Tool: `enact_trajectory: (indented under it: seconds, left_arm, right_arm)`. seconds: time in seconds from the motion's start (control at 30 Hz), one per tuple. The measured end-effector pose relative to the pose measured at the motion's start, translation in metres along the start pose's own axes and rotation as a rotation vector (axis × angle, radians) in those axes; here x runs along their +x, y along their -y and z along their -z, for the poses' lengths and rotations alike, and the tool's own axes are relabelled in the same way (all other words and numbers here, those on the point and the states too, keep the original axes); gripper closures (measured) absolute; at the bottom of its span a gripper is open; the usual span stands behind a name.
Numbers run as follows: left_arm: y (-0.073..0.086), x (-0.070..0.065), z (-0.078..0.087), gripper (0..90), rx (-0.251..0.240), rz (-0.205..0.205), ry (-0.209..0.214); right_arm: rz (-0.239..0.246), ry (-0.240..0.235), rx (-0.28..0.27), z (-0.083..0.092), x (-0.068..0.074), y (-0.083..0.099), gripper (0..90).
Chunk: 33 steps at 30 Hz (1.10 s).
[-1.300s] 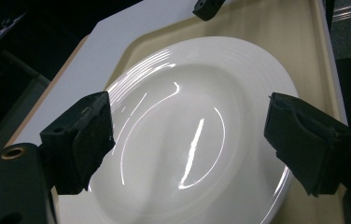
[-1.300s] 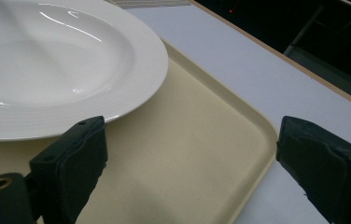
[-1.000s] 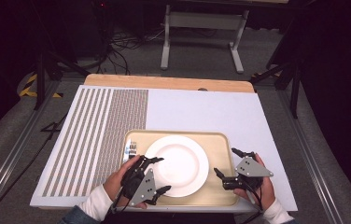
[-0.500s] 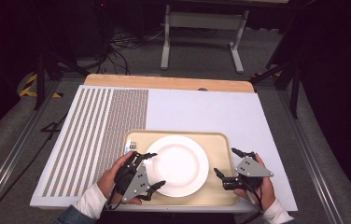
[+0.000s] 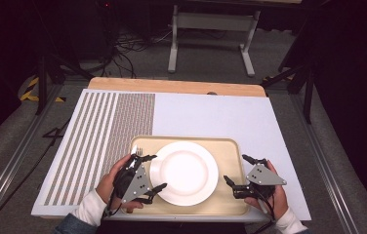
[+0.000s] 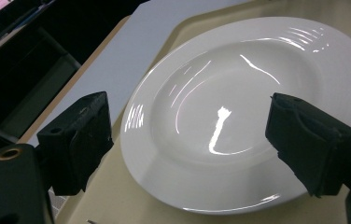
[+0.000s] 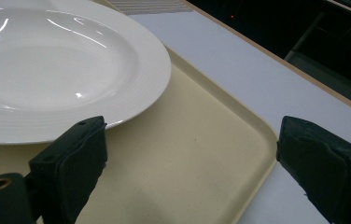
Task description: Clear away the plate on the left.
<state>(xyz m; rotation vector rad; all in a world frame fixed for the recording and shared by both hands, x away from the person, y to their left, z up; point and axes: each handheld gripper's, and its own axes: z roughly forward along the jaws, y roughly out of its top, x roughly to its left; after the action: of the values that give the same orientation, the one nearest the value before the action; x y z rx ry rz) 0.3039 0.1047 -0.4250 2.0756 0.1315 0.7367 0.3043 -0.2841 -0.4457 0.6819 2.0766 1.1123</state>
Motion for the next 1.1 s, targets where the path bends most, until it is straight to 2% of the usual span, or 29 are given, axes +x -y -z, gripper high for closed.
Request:
enact_trajectory:
  seconds: [0.33,0.57,0.83,0.9,1.1]
  left_arm:
    - [0.007,0.009,0.004,14.6,0.009,0.026,-0.018]
    - [0.01,0.013,0.007,14.2,0.017,0.029,-0.032]
    - [0.018,0.022,0.014,13.9,0.038,0.046,-0.065]
    - [0.022,0.026,0.019,13.8,0.041,0.062,-0.084]
    - [0.029,0.03,0.025,13.6,0.048,0.079,-0.104]
  right_arm:
    - [0.001,0.001,-0.001,0.0,0.0,0.0,9.7]
    - [0.005,0.003,-0.002,0.0,0.0,0.0,9.7]
    - [0.005,0.005,-0.009,0.001,0.0,-0.001,9.7]
    - [0.005,0.005,-0.01,0.001,-0.001,-0.001,9.7]
    - [0.006,0.007,-0.011,0.002,-0.001,-0.001,9.7]
